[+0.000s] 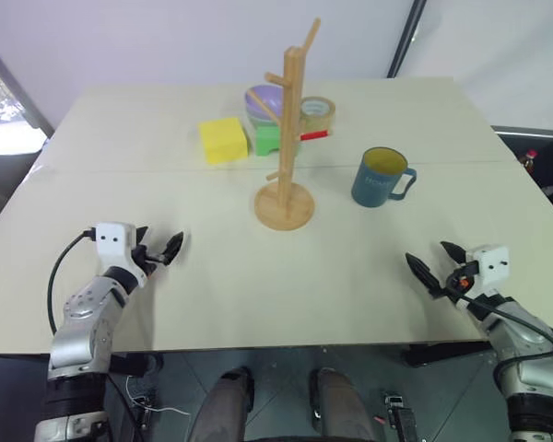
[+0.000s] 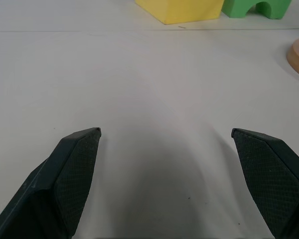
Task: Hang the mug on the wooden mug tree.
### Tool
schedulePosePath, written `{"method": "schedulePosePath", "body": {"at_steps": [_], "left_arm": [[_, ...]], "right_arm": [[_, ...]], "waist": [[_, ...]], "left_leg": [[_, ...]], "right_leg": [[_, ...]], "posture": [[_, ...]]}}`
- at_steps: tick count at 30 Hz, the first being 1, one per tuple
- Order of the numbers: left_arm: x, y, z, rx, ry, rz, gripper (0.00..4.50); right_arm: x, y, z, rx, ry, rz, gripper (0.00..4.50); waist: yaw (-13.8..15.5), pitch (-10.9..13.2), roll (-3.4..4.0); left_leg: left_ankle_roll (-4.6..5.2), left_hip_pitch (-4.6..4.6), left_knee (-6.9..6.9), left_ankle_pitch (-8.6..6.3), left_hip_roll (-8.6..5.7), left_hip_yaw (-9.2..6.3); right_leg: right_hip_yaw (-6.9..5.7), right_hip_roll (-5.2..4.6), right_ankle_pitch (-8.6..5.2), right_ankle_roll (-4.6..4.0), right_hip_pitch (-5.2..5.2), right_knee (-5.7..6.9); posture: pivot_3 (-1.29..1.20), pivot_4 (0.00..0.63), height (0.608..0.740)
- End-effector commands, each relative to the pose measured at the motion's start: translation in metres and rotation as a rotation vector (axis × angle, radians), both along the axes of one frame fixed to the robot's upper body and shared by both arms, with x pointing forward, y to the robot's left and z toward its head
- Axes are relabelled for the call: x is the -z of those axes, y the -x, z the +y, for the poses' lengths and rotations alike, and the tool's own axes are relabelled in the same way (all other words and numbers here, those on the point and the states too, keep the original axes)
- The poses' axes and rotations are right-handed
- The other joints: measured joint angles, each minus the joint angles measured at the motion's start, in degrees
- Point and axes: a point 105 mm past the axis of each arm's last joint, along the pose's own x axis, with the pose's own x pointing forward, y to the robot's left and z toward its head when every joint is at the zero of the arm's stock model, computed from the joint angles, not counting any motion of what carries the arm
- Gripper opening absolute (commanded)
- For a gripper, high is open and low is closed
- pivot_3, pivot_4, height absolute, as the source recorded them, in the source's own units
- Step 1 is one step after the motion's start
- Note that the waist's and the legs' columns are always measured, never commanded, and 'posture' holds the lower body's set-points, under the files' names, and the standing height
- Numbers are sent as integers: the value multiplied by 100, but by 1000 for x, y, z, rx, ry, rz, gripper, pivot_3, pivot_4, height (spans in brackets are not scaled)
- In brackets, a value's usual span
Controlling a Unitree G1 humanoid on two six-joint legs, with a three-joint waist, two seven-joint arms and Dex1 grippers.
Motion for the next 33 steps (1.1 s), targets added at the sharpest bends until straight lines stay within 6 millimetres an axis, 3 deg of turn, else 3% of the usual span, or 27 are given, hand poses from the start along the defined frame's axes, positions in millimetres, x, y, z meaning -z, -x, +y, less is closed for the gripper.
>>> {"method": "schedulePosePath", "body": {"at_steps": [1,6,14,19,26,33], "left_arm": [[-13,-2,5,-10,-27,-48,4500],[-15,-2,0,16,4,-46,4500],[-28,4,-30,148,-3,-108,4500],[-43,14,-67,353,-2,-158,4500],[-52,53,-150,870,-44,-151,4500],[-60,54,-184,1011,-90,-199,4500]], "right_arm": [[-13,-1,-7,12,16,-53,4464],[-15,-3,-7,22,19,-56,4464],[-16,-6,-4,37,20,-53,4464],[-22,-12,-4,57,12,-72,4464],[-44,-39,-4,141,26,-139,4464],[-58,-72,9,188,54,-188,4464]], "waist": [[2,0,0],[6,0,0],[6,0,0],[0,0,0],[0,1,2],[-3,1,3]], "left_leg": [[0,0,0,0,0,0],[0,0,0,0,0,-1],[0,0,0,0,0,0],[0,-1,0,0,0,0],[0,-1,1,0,0,13],[3,-2,-2,2,0,19]], "right_leg": [[0,0,0,0,0,0],[0,0,1,-2,0,0],[1,-1,1,-2,0,0],[2,-1,2,-4,-1,-2],[7,0,4,-7,-2,-2],[7,4,4,-8,-5,-1]], "posture": [[0,150,740],[0,150,740],[0,150,740],[0,150,740],[0,150,740],[0,150,740]]}}
